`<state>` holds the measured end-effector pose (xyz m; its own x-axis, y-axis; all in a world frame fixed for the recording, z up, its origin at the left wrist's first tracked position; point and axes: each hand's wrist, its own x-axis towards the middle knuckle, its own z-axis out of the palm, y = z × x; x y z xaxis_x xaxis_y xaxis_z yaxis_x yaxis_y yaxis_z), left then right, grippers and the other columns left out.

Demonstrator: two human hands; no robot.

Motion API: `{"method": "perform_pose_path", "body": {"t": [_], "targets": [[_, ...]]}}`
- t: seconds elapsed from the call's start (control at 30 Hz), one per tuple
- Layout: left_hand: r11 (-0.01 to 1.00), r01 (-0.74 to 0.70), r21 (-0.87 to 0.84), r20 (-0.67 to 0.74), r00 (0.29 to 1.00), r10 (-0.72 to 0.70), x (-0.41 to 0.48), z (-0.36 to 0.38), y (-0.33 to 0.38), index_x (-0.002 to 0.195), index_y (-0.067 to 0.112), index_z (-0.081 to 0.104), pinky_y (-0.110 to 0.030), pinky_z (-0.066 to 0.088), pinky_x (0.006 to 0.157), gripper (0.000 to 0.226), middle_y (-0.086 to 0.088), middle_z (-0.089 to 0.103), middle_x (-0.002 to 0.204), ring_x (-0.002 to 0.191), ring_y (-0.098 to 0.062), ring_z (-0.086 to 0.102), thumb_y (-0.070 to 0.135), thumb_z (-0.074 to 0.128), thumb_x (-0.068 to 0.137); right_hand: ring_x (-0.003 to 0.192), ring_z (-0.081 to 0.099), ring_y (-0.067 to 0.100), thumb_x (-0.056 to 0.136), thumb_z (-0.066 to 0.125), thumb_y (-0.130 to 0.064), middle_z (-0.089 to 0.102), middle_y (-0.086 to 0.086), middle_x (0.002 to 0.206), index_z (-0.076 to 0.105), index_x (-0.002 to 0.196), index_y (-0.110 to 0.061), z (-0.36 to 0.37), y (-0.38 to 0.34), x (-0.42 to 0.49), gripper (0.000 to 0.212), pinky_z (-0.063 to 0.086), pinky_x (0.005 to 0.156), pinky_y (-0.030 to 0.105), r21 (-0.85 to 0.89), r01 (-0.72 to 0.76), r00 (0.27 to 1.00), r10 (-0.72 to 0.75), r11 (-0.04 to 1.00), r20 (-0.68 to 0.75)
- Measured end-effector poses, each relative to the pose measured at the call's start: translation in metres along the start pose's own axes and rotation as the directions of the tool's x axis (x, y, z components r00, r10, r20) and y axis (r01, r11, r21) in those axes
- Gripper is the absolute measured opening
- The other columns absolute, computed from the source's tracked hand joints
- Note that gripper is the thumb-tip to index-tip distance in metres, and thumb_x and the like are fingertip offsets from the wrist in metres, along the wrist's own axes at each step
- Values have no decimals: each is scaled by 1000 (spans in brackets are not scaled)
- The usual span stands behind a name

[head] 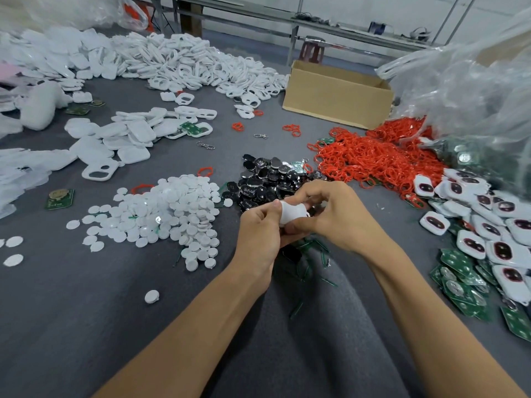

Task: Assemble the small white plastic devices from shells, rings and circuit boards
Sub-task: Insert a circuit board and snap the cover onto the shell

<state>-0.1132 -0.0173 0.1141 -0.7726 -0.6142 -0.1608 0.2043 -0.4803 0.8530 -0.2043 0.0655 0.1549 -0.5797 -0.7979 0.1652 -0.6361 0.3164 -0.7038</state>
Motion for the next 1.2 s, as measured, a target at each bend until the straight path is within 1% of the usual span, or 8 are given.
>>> {"method": "perform_pose_path", "body": {"t": [0.13,0.3,0.4,0.53,0.7,0.9,1.07,1.2], "targets": [[1000,-8,-3,-52,999,8,1,2,0,81,3,68,-26,58,57,42,-13,71,80,62,-13,69,9,35,105,80,60,29,62,88,-13,66,-1,86,71,83,-17,5,-1,0,27,50,67,38,57,14,1000,-13,998,-19],[999,-5,-46,-17,1000,4,0,0,-1,87,4,69,-25,59,63,32,-7,74,79,70,-12,71,4,41,103,74,56,18,64,86,-11,65,-9,84,74,88,-22,6,3,3,29,46,62,23,82,-24,1000,24,996,-2],[998,-8,-66,42,999,10,0,-2,0,101,-3,66,-27,60,75,22,-17,73,97,87,-20,72,0,44,100,77,57,20,77,76,-7,71,18,93,73,103,-14,-2,8,2,26,47,71,27,306,-98,992,67,947,110],[996,-75,-40,60,995,77,-2,1,-1,102,-4,66,-25,59,69,20,-19,73,94,82,-28,73,-2,47,99,65,56,16,94,54,-7,68,7,84,64,120,-5,-12,15,1,28,51,60,23,561,-243,966,144,791,215],[987,-143,75,15,990,142,-2,4,-3,103,-3,67,-34,62,66,16,-18,72,88,68,-27,71,1,52,98,61,53,13,98,49,-14,61,13,78,67,108,3,-7,12,-1,27,49,58,21,504,-241,952,101,830,291],[989,-125,83,-47,990,129,0,0,-4,94,1,70,-29,61,63,17,-11,71,82,67,-19,70,0,53,97,48,49,9,99,48,-11,55,5,54,66,80,3,12,7,1,30,45,49,19,440,-224,971,159,870,180],[997,-71,15,-55,996,72,2,-1,-2,88,7,70,-23,58,61,22,-10,73,83,73,-18,72,2,52,98,56,57,5,97,51,-11,65,-2,63,67,94,-2,8,8,0,18,48,54,17,459,-223,957,104,860,269],[997,-71,-4,-38,997,71,2,-1,-2,100,4,68,-27,59,59,19,-15,73,87,72,-17,73,1,49,99,57,56,17,92,55,2,63,10,66,63,101,10,10,8,1,14,50,52,19,461,-183,966,73,868,247]]}}
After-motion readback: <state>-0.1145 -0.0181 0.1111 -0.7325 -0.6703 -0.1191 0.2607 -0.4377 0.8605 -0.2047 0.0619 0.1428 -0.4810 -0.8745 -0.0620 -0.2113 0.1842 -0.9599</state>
